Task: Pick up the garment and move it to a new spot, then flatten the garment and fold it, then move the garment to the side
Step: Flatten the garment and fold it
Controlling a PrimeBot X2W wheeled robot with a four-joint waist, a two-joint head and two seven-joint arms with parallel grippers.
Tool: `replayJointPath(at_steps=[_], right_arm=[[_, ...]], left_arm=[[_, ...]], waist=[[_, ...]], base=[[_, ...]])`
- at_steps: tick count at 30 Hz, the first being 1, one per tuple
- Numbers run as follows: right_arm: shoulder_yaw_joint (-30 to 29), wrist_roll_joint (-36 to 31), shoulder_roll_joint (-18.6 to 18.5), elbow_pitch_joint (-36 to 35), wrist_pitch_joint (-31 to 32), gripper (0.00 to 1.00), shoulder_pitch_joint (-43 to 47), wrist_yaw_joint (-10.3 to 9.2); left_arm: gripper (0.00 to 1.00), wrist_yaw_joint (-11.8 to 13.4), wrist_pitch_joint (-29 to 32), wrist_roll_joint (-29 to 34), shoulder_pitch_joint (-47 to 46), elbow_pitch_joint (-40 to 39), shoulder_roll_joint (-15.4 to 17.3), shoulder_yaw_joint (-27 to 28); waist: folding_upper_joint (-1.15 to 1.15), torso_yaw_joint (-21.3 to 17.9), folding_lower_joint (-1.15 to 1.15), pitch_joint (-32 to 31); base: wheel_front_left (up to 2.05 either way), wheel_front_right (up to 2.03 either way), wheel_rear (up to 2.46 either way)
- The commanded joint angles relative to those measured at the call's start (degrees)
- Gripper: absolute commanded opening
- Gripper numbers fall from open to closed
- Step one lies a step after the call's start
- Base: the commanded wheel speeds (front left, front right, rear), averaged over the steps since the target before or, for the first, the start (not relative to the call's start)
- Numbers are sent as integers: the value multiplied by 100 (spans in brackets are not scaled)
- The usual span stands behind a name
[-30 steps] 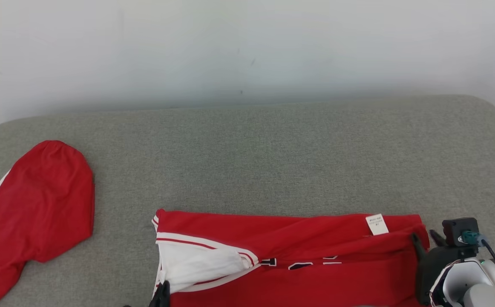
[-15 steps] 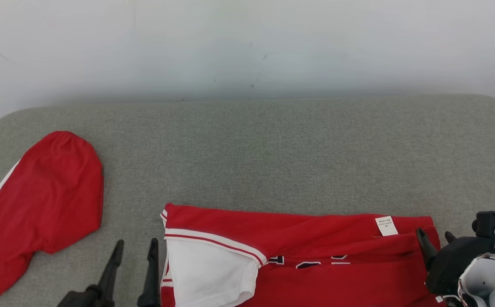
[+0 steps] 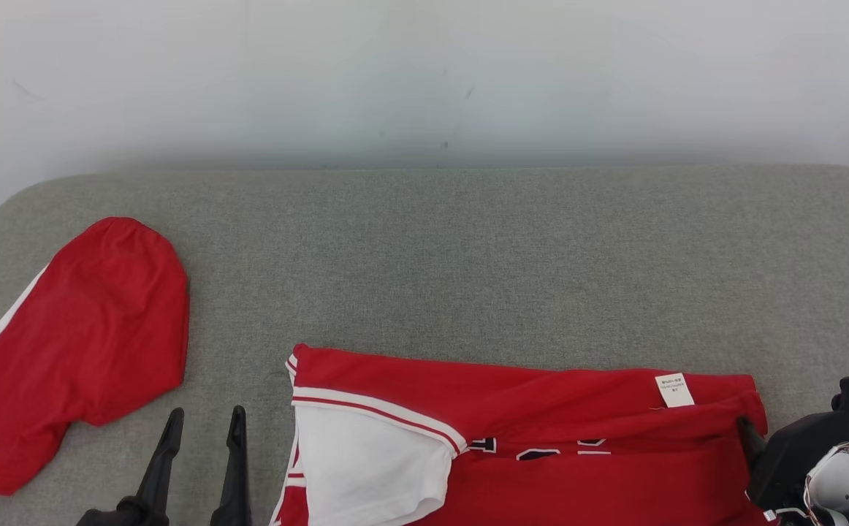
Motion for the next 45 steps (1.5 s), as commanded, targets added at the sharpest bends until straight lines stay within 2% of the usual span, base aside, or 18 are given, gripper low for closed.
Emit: replayJointPath(at_steps=[1,11,19,20,21,26,38,41,45], right_arm=[[-75,-46,19,87,-2,100,-64,-13],[-263,-345,45,867,-162,100,-431,-13],[-131,-568,114,1688,121,100,-508,-12],[-133,-568,121,1719,107,33,-523,-11],[-125,-578,125,1737,64,0,-544,-11],[-302,-688,20,1661,-100,0,-646,-13],[-1022,-1134,-627,1012,-315,0,-770,-16],[-987,-1218,-716,811,-222,0,-712,-15],[-623,-1141,-561,431,17,0,-588,-13]], left_arm=[[100,16,-3,90,69,43,-4,1],[100,36,-3,183,-39,251,-3,-41],[100,12,-3,165,-99,323,-5,9],[100,13,-2,156,-100,317,-3,14],[100,19,-2,145,-96,310,-4,16],[100,89,-3,97,-37,277,-4,12],[100,193,-2,-40,104,267,-4,-83],[100,216,-2,-70,144,258,-4,-106],[100,241,-3,-101,193,259,-4,-117]], waist=[[0,21,0,35],[0,142,0,264],[0,210,0,364],[0,219,0,364],[0,228,0,362],[0,235,0,303],[0,80,0,-4],[0,35,0,-75],[0,-20,0,-158]], base=[[0,0,0],[0,0,0],[0,0,0],[0,0,0],[0,0,0],[0,0,0],[0,0,0],[0,0,0],[0,0,0]])
